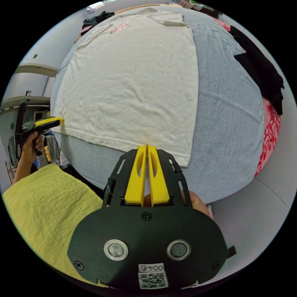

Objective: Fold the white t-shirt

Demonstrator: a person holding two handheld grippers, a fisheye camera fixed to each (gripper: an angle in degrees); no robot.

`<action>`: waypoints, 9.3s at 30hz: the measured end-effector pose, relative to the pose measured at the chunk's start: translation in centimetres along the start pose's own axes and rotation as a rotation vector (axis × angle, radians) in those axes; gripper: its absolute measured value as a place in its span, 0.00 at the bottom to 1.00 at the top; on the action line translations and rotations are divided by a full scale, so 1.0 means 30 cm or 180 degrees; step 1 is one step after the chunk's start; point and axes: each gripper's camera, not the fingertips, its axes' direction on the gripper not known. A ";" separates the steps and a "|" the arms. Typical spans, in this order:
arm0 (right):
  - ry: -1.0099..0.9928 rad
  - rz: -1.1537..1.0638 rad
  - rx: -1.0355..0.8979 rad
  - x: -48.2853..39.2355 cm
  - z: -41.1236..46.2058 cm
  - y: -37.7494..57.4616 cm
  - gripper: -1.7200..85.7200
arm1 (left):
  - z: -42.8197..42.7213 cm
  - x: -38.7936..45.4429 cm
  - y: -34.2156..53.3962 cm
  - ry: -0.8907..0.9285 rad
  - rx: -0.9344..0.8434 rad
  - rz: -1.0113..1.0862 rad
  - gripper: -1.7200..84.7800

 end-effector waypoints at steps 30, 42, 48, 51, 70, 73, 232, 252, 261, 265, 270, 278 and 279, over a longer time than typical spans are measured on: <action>0.0758 -0.0110 0.0046 -0.160 -0.025 0.210 0.01 | 0.067 0.084 -0.055 -0.0077 -0.0155 0.0277 0.02; 0.0982 -0.0190 -0.0082 -0.129 -0.042 0.265 0.01 | 0.101 -0.042 -0.022 0.0129 -0.0156 0.0526 0.03; 0.0787 0.0178 -0.0303 -0.040 -0.067 0.263 0.01 | 0.125 -0.142 0.004 0.0333 -0.0188 0.0756 0.03; 0.0815 0.0197 -0.0239 -0.006 -0.077 0.298 0.01 | 0.139 -0.205 0.039 0.0483 -0.0074 0.0871 0.03; -0.0941 0.0124 0.1020 0.614 -0.287 0.723 0.16 | 0.134 -0.740 0.492 0.1346 0.1317 0.0097 0.14; -0.1445 0.0393 0.1350 0.797 -0.289 0.824 0.18 | 0.166 -0.904 0.624 0.1390 0.1466 -0.0095 0.15; -0.2487 0.1679 0.1320 1.735 -0.700 -2.011 0.03 | -0.501 -1.924 -0.640 0.2574 0.1602 -0.1545 0.04; -0.1547 -0.0053 0.1492 1.288 -0.651 -2.439 0.07 | -0.684 -1.944 -0.872 0.2766 0.2664 -0.0752 0.02; -0.1321 0.0227 0.1260 1.211 -0.550 -2.647 0.08 | -0.683 -1.577 -1.324 0.1340 0.1343 -0.0131 0.03; -0.1334 0.0251 0.1608 1.310 -0.614 -2.547 0.09 | -0.716 -1.627 -1.295 0.1751 0.1660 -0.0272 0.03; -0.1193 0.0612 0.1751 1.527 -0.635 -2.412 0.13 | -0.760 -1.849 -1.096 0.1965 0.2272 -0.0334 0.07; -0.1412 0.0928 0.1821 1.699 -0.570 -2.290 0.16 | -0.623 -2.035 -0.971 0.2345 0.2010 -0.0619 0.12; -0.1460 0.0935 0.1833 1.704 -0.568 -2.285 0.16 | -0.608 -2.022 -0.985 0.2372 0.1924 -0.0546 0.12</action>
